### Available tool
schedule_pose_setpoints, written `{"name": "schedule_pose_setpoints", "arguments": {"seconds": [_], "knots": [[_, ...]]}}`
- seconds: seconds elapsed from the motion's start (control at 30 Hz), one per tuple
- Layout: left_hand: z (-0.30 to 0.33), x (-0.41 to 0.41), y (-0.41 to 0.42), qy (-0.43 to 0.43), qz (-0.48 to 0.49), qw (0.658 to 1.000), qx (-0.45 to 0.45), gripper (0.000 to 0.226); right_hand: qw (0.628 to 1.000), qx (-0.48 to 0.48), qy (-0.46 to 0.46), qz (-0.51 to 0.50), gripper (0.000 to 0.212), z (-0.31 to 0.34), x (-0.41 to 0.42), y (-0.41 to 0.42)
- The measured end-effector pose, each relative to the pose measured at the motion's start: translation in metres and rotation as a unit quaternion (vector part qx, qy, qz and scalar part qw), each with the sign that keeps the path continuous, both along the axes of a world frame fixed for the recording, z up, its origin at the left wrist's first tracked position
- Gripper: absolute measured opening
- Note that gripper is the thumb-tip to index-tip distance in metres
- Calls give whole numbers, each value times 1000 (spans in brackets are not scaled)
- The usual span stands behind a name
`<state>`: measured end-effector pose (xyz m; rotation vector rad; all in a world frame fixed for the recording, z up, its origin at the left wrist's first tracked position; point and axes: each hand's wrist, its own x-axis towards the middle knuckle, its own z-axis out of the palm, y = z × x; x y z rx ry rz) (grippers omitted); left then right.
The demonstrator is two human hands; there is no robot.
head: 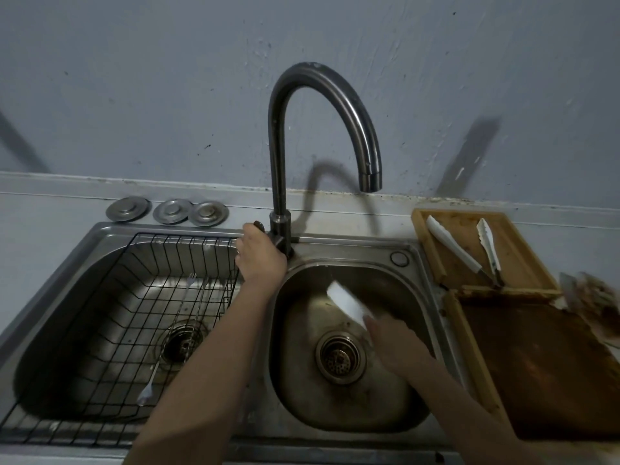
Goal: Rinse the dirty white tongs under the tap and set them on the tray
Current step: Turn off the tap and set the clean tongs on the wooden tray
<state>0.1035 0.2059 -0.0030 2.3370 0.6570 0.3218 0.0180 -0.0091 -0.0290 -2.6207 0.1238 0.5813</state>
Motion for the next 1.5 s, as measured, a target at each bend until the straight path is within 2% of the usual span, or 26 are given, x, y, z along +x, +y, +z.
{"name": "schedule_pose_setpoints", "arguments": {"seconds": [0.07,0.1,0.2,0.3,0.33,0.37,0.43,0.53,0.6,0.7,0.8,0.9,0.97,1.07,1.13,1.2,1.3,1.5], "knots": [[-1,0,1,0,0,1000,-1,45,993,17,119,9,49,-4,-6,-6],[-1,0,1,-1,0,1000,-1,45,991,23,128,10,49,-8,-9,-10],[-2,0,0,-6,4,1000,-6,43,996,13,83,-17,48,-19,-11,-20],[-4,-1,-2,-9,9,1000,-10,43,986,83,137,-56,46,-14,-14,-28],[-4,-2,-1,-10,11,1000,-12,43,984,106,123,-69,43,-11,-17,-27],[-4,0,-2,-12,11,1000,-14,43,988,121,70,-70,41,-10,-17,-26],[-4,1,-2,-14,15,1000,-15,44,993,95,-15,-64,46,-12,-15,-25],[-5,-1,-4,-12,17,999,-31,44,998,-6,55,-18,60,-11,-10,-26],[-5,-3,-4,-24,17,998,-57,43,998,-21,65,-5,60,-7,-5,-32],[-11,-8,-8,-64,7,994,-93,55,999,0,0,-34,61,0,-1,-38],[-26,-16,-28,-56,79,987,-127,80,996,32,-56,-67,66,4,3,-46],[-32,-28,-68,-107,101,982,-119,78,975,114,-139,-129,67,16,10,-61],[-31,-34,-94,-141,37,984,-98,67,953,158,-196,-169,69,25,17,-75],[-32,-33,-120,-102,-156,981,-50,45,925,164,-279,-197,67,37,31,-102],[-30,-23,-137,-70,-299,952,13,39,920,135,-303,-211,66,43,43,-122],[-25,-11,-158,-30,-399,914,63,45,921,98,-308,-216,64,45,56,-140],[-18,0,-189,32,-485,868,102,56,930,60,-283,-229,65,45,75,-159],[-23,19,-220,81,-553,802,209,67,944,-2,-236,-230,59,31,103,-179]]}}
